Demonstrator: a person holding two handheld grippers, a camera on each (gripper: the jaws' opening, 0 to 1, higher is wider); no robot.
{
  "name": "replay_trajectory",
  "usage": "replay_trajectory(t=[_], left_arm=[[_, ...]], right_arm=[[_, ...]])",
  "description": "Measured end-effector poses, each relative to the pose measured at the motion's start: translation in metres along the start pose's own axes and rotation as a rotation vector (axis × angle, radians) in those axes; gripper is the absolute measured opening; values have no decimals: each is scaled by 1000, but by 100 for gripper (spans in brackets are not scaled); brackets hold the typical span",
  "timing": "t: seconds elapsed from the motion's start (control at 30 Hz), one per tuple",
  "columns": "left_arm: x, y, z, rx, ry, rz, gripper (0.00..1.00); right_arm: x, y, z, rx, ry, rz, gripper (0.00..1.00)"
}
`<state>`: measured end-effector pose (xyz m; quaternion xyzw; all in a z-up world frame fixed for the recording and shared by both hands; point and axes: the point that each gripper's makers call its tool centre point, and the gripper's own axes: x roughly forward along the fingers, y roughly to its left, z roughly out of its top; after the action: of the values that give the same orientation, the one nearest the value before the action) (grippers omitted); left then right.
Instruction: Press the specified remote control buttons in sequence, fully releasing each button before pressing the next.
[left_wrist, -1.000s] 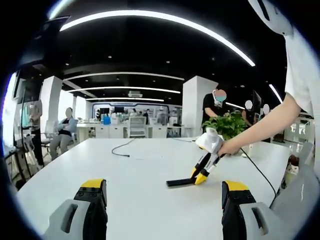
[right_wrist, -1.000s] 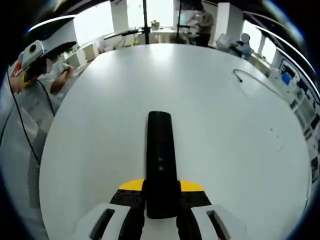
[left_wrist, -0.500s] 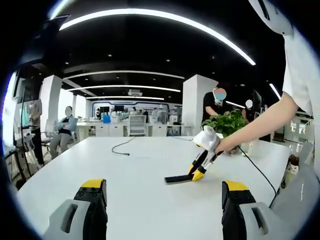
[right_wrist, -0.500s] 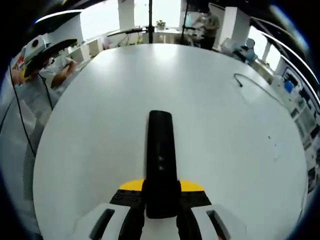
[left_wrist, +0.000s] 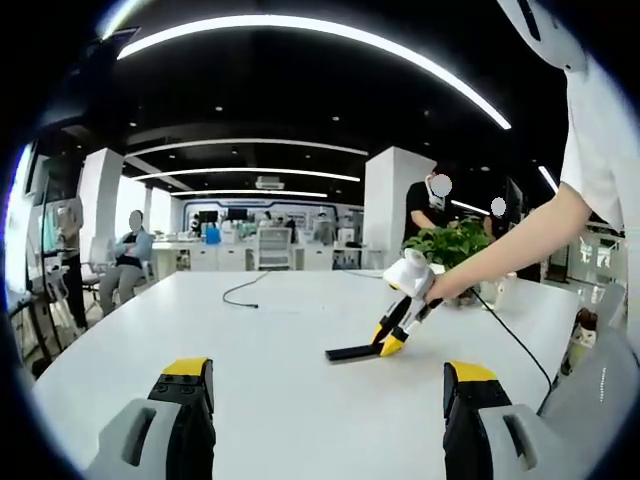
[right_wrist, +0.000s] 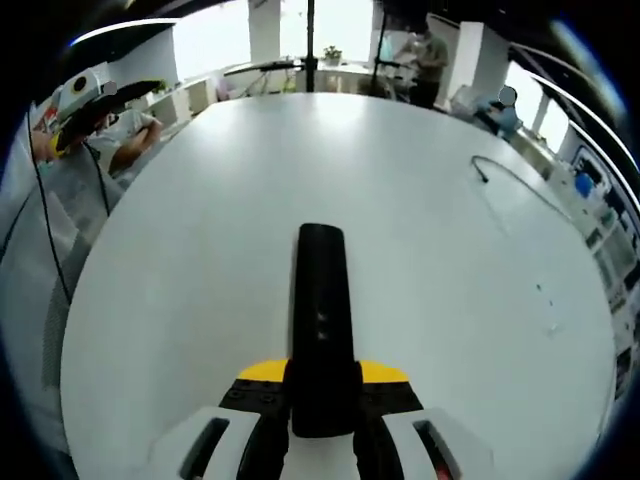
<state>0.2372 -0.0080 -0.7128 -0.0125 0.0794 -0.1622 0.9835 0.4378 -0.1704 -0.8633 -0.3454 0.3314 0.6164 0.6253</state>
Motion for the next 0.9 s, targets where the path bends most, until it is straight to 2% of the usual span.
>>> replay_trajectory(t=[0.17, 0.27, 0.43, 0.53, 0.67, 0.73, 0.8, 0.9], left_arm=[[0, 0, 0, 0, 1, 1, 98], [0, 1, -1, -1, 4, 2, 98], [-1, 2, 0, 0, 3, 6, 98], [0, 1, -1, -4, 9, 3, 98], [0, 0, 0, 2, 8, 0, 98], [0, 1, 0, 3, 7, 3, 98], [0, 1, 0, 0, 6, 4, 98], [0, 1, 1, 1, 4, 3, 98]], right_arm=[[0, -15, 3, -2, 9, -59, 21], [1, -20, 4, 21, 6, -58, 21], [0, -18, 3, 34, 0, -57, 22], [1, -10, 5, 94, -10, -25, 30], [-2, -8, 8, 127, -43, -45, 33], [-4, -9, 16, 177, -97, -71, 40], [-8, -11, 24, 240, -158, -112, 54], [-17, -10, 32, 358, -227, -153, 70]])
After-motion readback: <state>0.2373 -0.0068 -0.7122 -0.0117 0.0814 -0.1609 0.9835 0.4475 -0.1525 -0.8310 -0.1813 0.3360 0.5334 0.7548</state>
